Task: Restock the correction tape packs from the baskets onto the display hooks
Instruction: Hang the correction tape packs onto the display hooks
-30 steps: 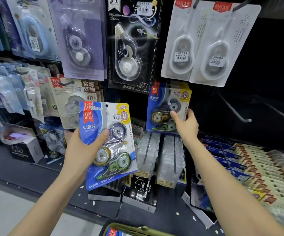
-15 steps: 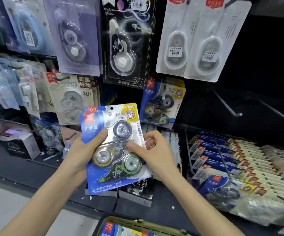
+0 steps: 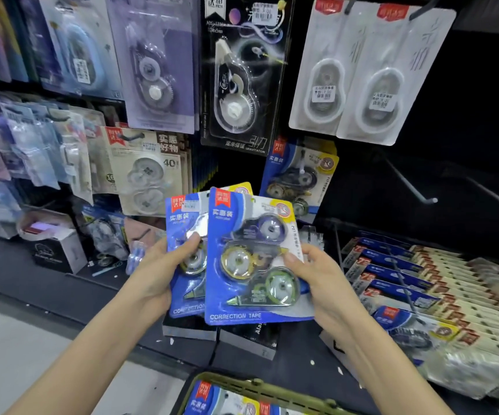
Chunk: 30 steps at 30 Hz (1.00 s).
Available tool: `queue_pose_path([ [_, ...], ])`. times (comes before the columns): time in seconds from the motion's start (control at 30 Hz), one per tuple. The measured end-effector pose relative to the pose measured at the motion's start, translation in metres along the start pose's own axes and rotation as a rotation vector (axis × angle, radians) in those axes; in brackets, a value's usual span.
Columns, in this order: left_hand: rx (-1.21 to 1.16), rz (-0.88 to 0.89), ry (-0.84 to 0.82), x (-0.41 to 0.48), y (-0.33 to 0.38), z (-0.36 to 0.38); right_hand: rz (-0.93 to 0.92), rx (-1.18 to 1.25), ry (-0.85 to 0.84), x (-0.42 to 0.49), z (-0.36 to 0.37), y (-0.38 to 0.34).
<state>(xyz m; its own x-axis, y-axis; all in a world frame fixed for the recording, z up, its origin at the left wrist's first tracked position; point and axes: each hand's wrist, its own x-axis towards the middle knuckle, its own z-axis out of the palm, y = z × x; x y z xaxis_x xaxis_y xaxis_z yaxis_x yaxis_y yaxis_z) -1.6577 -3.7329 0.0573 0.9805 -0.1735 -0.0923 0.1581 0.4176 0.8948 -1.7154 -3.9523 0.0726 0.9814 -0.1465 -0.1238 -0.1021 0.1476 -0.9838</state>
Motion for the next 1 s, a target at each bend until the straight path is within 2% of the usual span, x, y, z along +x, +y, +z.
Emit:
queue_pose_path([
  [0.13, 0.025, 0.058, 0.052, 0.0, 0.004, -0.004, -0.054, 0.088, -0.018, -0.007, -0.024, 0.004],
  [0.33, 0.205, 0.213, 0.182, 0.007, 0.006, -0.016, -0.279, -0.069, 0.097, -0.013, -0.048, -0.011],
  [0.43, 0.277, 0.255, 0.214, 0.007, 0.006, -0.015, -0.332, -0.063, 0.156, -0.011, -0.048, -0.022],
  [1.0, 0.282, 0.224, 0.22, 0.009, 0.005, -0.016, -0.443, -0.084, 0.331, -0.007, -0.038, -0.025],
])
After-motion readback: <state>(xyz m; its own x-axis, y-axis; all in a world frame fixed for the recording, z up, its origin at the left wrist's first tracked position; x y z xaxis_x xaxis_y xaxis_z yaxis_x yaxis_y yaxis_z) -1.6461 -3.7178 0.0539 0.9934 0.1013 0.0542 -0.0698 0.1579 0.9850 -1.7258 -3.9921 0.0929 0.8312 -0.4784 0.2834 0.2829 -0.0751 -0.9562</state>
